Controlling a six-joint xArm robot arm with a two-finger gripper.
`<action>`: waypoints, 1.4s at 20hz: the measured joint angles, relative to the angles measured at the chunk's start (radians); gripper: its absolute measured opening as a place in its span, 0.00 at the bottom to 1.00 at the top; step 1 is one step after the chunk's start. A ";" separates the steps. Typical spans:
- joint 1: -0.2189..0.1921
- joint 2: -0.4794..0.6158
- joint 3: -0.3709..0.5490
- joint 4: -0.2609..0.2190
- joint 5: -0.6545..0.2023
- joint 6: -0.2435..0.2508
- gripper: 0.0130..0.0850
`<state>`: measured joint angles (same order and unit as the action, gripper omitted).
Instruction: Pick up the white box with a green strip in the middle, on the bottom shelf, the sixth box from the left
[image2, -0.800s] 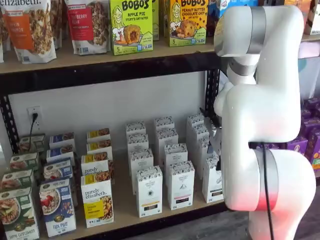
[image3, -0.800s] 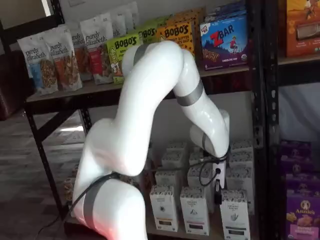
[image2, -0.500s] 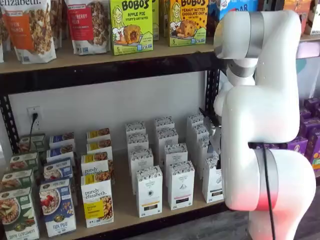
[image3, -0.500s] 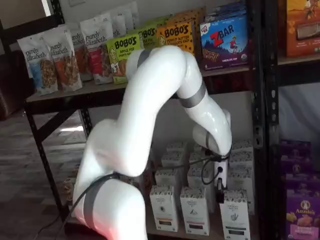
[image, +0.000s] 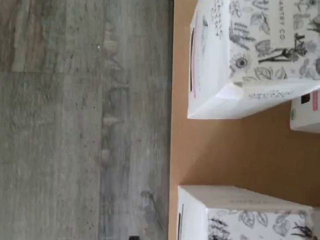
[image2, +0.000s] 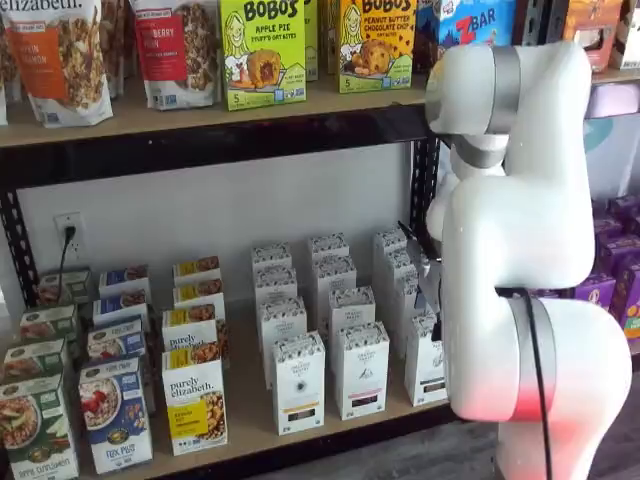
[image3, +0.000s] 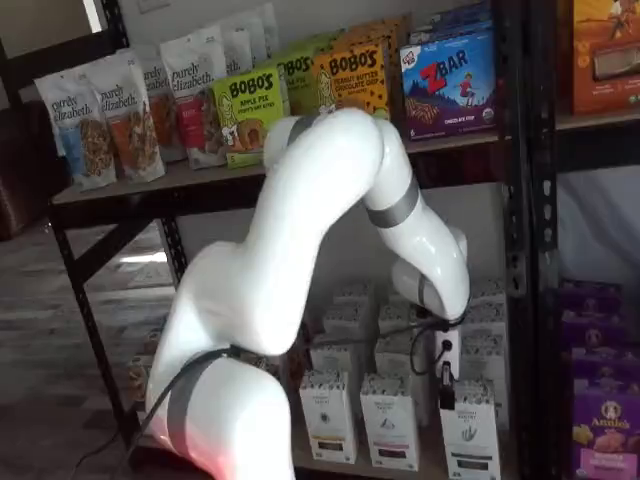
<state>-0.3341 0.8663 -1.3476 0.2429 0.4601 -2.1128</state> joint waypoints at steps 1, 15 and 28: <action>-0.002 0.016 -0.020 0.001 0.001 -0.002 1.00; -0.004 0.196 -0.243 -0.183 0.043 0.158 1.00; -0.004 0.234 -0.249 -0.287 -0.008 0.249 1.00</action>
<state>-0.3379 1.1001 -1.5966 -0.0440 0.4524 -1.8642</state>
